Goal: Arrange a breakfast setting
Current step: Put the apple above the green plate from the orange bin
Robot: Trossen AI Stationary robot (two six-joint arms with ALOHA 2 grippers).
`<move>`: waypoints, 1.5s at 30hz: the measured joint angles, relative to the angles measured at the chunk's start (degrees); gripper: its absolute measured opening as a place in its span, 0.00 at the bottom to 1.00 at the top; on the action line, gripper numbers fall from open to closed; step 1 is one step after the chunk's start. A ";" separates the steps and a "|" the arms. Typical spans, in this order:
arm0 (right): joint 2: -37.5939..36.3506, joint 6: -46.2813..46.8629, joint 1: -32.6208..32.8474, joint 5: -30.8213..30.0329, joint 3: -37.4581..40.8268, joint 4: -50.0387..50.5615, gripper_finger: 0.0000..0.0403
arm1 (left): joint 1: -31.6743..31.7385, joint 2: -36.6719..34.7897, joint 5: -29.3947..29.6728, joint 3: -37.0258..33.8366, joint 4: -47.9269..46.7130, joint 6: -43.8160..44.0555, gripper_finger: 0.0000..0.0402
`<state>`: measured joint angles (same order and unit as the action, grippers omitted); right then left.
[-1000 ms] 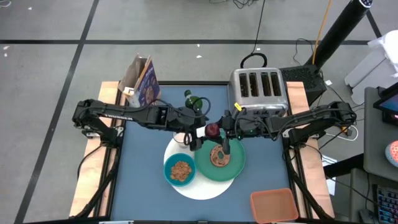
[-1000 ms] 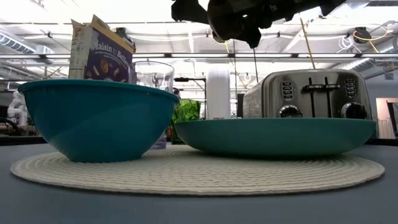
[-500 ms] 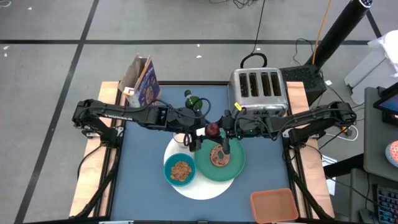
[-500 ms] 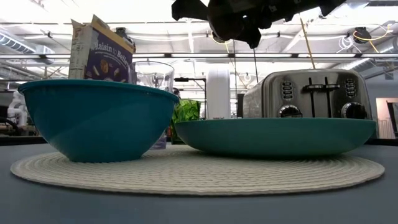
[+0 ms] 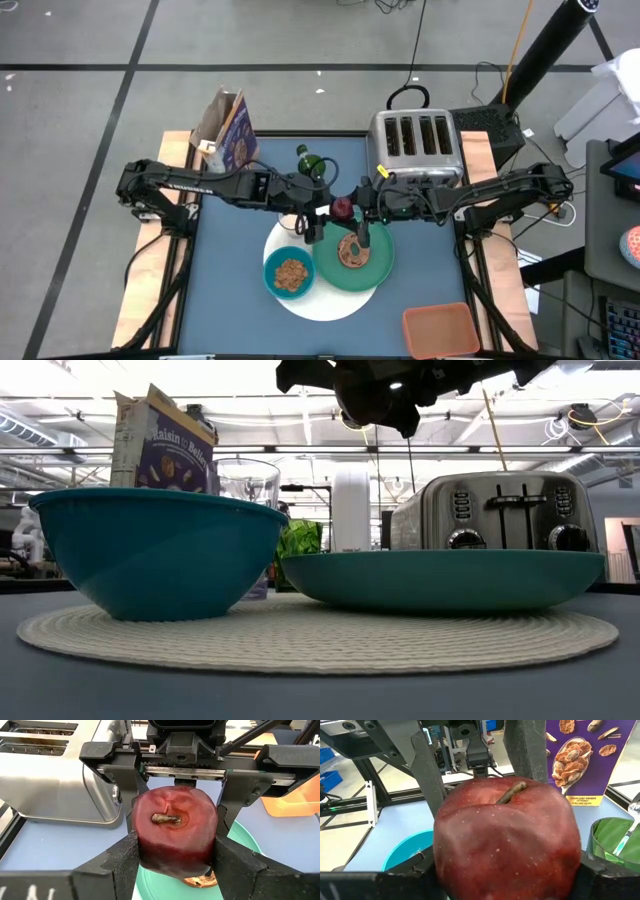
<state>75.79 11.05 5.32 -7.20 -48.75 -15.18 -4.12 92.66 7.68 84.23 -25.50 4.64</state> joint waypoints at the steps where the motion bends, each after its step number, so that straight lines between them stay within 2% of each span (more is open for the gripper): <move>1: 0.00 0.01 0.00 0.00 0.00 0.00 0.65 | 0.00 0.00 0.02 0.00 0.00 0.00 0.54; 11: 0.00 0.25 0.00 -0.17 0.00 0.00 0.68 | 0.02 0.00 0.20 0.00 0.08 0.09 0.54; 20: 0.00 0.03 0.02 -0.15 0.00 2.07 0.88 | 0.04 0.00 0.49 0.00 0.11 0.11 0.54; 24: -1.05 -0.06 0.02 -0.16 0.06 5.97 0.94 | 0.67 0.00 0.91 0.00 0.07 0.48 0.54; 36: -8.00 -2.64 -0.07 -0.22 0.07 17.17 0.95 | 6.95 -0.55 -0.21 -0.14 -7.11 1.04 0.54; 45: -10.34 -2.97 -0.07 -0.24 0.04 17.60 0.95 | 10.58 -0.58 -0.61 -7.19 -6.19 2.58 0.54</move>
<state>65.45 8.08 5.26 -7.44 -48.71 2.42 6.46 92.08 7.07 77.04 -31.69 7.23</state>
